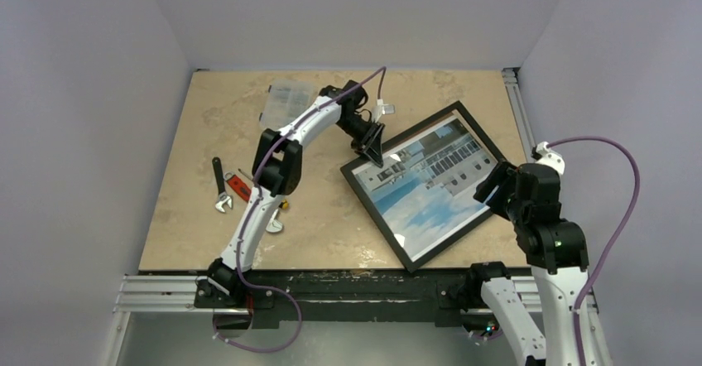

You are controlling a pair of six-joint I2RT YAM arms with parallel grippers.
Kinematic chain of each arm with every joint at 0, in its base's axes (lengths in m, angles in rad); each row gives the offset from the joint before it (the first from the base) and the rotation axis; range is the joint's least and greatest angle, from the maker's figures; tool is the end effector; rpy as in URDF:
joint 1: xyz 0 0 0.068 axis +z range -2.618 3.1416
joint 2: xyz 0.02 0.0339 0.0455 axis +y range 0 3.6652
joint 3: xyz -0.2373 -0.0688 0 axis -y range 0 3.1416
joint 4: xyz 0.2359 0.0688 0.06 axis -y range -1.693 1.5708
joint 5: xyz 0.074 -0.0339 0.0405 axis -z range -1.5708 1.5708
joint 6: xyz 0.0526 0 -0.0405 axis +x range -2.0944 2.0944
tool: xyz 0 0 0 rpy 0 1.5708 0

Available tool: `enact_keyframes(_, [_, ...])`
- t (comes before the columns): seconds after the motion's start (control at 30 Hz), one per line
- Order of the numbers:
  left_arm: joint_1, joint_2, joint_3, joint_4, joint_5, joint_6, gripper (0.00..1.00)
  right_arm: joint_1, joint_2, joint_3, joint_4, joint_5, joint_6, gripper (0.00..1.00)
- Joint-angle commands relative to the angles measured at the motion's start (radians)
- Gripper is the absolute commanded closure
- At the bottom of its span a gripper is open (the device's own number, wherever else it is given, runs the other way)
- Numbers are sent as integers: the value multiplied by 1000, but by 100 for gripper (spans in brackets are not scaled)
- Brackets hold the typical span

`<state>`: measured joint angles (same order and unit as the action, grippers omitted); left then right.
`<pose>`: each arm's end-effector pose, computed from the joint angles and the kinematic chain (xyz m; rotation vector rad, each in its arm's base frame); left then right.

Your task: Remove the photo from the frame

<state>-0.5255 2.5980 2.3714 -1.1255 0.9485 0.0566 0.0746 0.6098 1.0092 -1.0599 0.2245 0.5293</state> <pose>0.4017 -0.2824 0.1395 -0.9406 -2.5982 1.4478 0.1189 -0.0029 0.3196 0.6169 2.1255 0.0838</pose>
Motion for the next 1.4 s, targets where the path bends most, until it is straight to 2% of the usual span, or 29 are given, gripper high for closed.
enact_keyframes(0.0, [-17,32,55,9,-71,76,100,1,7,-14,44,-18,14,34])
enact_keyframes(0.67, [-83,63,75,181,-45,-79,100,0,4,-45,52,-44,41,34])
enact_keyframes(0.93, [-105,64,69,197,-24,-84,100,1,6,-50,57,-47,45,34])
enact_keyframes(1.17, [-100,54,77,173,-107,-98,99,0,7,-56,67,-55,44,34])
enact_keyframes(1.2, [-97,51,79,167,-141,-104,91,-1,8,-59,69,-58,44,34])
enact_keyframes(1.27, [-90,39,78,152,-171,-109,83,1,11,-61,70,-61,46,34])
enact_keyframes(1.3, [-82,23,71,152,-177,-111,74,0,12,-61,71,-63,46,34])
enact_keyframes(1.37, [-68,-7,58,157,-202,-127,34,0,10,-65,75,-67,46,34])
